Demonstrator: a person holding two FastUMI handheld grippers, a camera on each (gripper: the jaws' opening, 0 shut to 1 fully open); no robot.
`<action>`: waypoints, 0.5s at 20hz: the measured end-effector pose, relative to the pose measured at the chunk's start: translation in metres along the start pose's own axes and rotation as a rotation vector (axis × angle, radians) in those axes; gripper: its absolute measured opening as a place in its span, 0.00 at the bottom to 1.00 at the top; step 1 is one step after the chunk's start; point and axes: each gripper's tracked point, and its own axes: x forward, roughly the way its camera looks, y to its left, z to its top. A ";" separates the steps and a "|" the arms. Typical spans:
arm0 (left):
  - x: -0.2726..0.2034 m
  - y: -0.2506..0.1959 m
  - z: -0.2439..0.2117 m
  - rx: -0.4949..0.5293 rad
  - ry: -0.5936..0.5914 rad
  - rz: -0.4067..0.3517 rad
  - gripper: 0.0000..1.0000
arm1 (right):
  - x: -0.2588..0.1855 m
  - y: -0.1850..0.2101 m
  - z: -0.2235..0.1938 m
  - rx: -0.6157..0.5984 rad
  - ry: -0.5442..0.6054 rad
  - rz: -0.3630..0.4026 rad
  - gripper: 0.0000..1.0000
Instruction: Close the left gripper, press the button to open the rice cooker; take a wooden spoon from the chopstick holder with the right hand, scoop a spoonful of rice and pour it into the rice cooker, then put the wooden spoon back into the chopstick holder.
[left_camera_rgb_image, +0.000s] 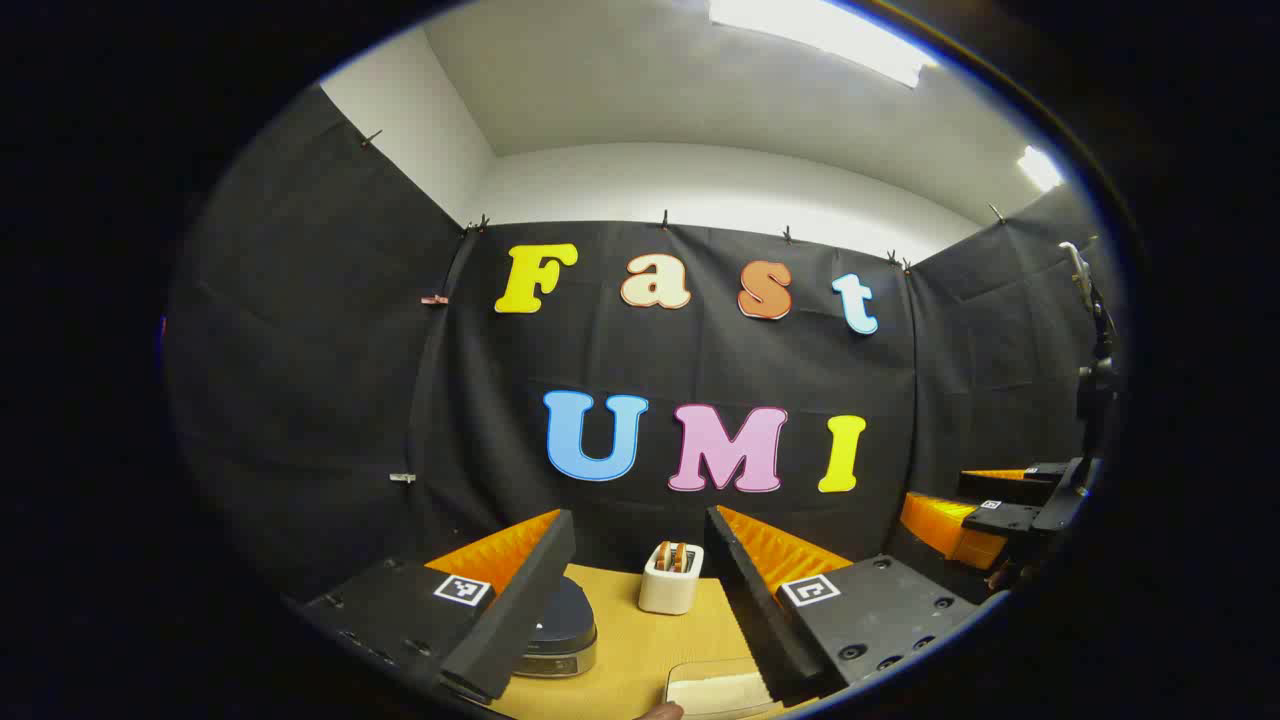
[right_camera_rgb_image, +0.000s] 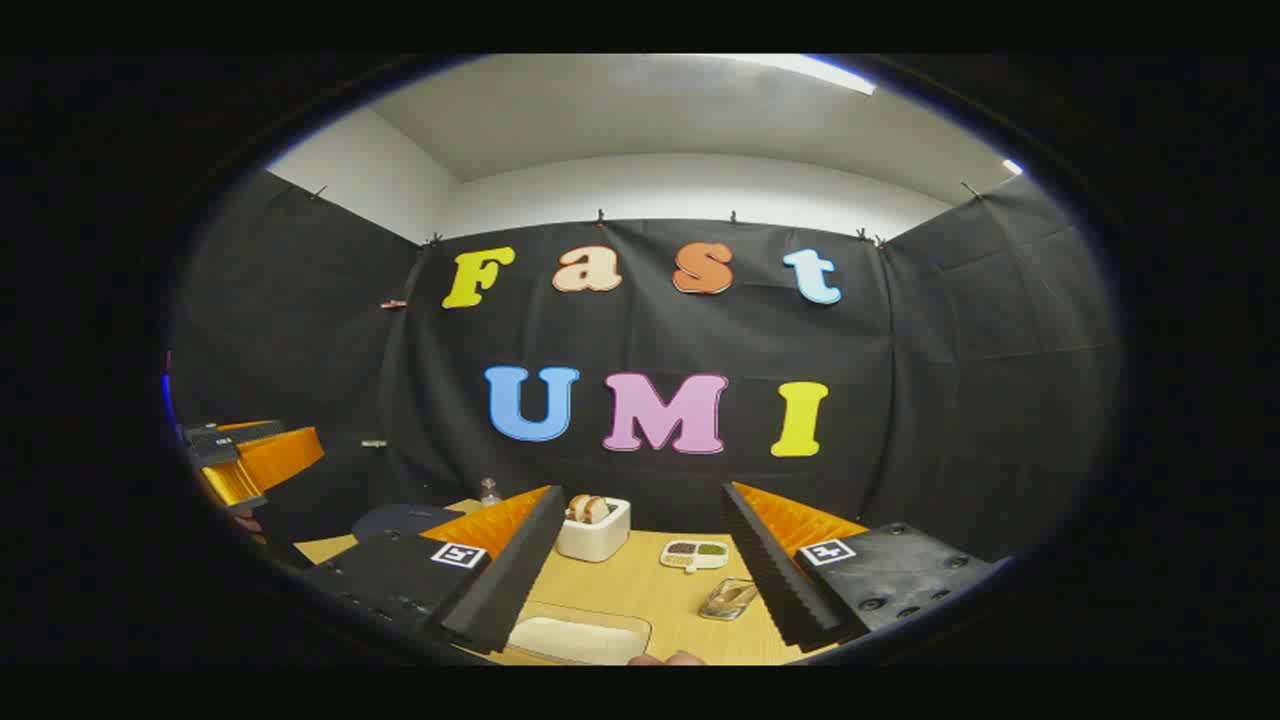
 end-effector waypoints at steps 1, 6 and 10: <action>-0.001 -0.001 -0.002 0.005 0.002 0.000 0.88 | 0.002 0.000 0.000 -0.001 -0.002 0.002 0.98; -0.002 0.000 0.000 0.034 -0.006 0.015 0.92 | 0.004 0.000 -0.003 -0.003 0.001 0.004 0.98; -0.001 0.001 -0.003 0.036 0.001 0.023 0.95 | 0.006 -0.001 -0.006 0.006 0.012 0.009 0.98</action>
